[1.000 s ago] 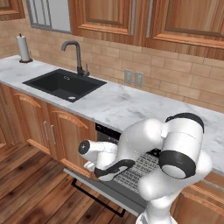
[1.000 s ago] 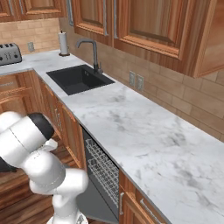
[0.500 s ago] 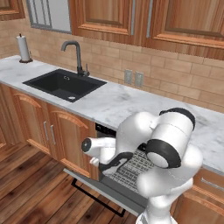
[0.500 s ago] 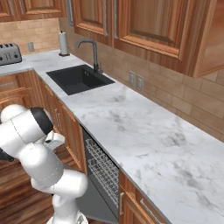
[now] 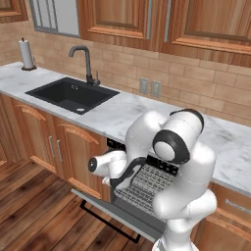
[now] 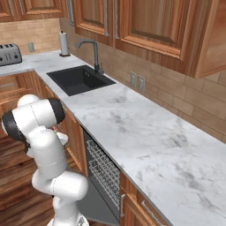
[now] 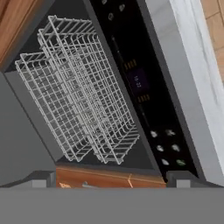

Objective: Open the dishwasher door and pull out the top rack.

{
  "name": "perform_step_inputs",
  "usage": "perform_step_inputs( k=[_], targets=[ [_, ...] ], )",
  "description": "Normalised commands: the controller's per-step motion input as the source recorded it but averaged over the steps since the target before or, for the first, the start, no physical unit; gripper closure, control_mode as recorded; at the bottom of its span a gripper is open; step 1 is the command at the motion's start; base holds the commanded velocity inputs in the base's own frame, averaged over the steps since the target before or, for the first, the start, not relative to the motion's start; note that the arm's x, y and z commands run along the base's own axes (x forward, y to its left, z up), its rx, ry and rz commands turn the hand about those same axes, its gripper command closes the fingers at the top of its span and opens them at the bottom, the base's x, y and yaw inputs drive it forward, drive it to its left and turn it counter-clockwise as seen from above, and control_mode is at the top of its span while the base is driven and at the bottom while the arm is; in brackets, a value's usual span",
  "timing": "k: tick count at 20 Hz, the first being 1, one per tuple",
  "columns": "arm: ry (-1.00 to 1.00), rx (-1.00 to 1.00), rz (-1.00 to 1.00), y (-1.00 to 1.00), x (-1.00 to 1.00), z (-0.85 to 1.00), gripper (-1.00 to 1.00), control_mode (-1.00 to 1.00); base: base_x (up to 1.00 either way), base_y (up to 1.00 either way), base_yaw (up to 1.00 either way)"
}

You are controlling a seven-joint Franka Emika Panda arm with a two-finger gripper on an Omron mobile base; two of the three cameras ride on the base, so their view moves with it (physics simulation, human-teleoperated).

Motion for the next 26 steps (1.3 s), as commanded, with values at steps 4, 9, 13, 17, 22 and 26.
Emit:
perform_step_inputs(
  k=[4,9,13,17,22,26],
  targets=[
    [0.05,-0.11,0.0,0.0,0.22,-0.26,-1.0,-1.0,0.0,0.0,0.0],
    [0.04,-0.09,0.0,-0.01,0.25,-0.29,-1.0,-1.0,0.0,0.0,0.0],
    [0.01,-0.05,0.02,-0.1,0.26,-0.28,-1.0,-1.0,0.0,0.0,0.0],
    [0.01,-0.01,0.04,-0.17,0.27,-0.32,-1.0,-1.0,0.0,0.0,0.0],
    [0.02,0.0,0.04,-0.25,0.16,-0.28,-1.0,-1.0,0.0,0.0,0.0],
    [0.03,0.02,0.05,-0.28,0.2,-0.27,-1.0,-1.0,0.0,0.0,0.0]
  ],
)
